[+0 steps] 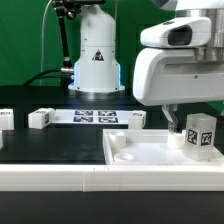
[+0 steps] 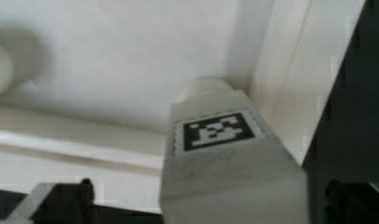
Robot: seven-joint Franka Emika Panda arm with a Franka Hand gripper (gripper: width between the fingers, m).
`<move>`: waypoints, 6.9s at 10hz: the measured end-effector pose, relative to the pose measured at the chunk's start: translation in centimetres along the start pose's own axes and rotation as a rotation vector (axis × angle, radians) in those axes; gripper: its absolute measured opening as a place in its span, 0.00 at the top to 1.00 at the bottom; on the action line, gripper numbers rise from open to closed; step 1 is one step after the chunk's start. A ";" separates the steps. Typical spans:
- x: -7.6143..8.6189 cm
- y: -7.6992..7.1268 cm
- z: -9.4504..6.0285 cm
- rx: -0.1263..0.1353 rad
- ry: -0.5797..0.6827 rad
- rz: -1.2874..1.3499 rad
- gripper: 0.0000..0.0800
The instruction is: Assemble one leg
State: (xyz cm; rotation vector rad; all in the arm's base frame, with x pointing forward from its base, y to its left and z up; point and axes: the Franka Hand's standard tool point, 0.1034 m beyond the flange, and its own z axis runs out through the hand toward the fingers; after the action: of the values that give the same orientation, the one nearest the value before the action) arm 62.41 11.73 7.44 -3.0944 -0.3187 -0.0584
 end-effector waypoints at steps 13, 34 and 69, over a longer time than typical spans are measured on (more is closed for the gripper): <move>-0.3 -0.4 0.1 -0.018 0.019 1.324 0.64; -0.3 -0.5 0.3 -0.014 0.007 0.191 0.64; -0.1 0.5 0.0 -0.075 0.087 0.736 0.64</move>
Offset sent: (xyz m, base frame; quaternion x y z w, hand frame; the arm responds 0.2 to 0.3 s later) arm 0.0000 0.0000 0.0000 0.0000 0.0000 0.1938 0.9810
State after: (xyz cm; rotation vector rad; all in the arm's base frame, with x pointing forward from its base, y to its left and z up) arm 62.38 11.17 7.46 -3.0468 0.8334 -0.1832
